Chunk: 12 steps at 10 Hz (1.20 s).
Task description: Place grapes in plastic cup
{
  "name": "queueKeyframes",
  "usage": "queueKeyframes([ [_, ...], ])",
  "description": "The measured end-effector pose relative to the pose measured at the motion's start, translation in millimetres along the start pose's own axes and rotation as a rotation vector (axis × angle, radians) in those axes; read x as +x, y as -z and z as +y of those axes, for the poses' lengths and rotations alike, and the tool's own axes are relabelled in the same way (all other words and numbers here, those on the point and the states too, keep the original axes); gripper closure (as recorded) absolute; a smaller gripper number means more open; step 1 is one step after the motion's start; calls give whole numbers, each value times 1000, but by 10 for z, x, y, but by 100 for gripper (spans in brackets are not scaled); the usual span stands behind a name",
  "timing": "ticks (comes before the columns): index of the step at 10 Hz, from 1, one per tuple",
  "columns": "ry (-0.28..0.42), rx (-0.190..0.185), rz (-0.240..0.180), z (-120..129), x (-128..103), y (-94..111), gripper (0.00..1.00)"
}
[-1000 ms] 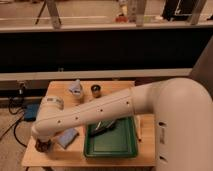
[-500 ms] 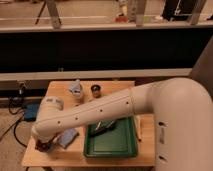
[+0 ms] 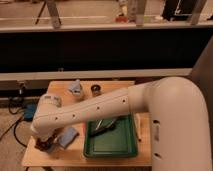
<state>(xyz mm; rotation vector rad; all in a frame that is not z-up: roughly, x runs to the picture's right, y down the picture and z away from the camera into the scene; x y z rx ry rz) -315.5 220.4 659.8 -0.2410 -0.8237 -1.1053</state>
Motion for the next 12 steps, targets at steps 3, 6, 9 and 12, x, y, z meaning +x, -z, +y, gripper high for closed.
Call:
queueKeyframes([
  [3, -10, 2, 4, 6, -4, 10, 20],
  [6, -12, 10, 6, -4, -1, 44, 20],
  [9, 14, -2, -1, -37, -10, 95, 20],
  [12, 9, -26, 11, -70, -43, 204, 20],
])
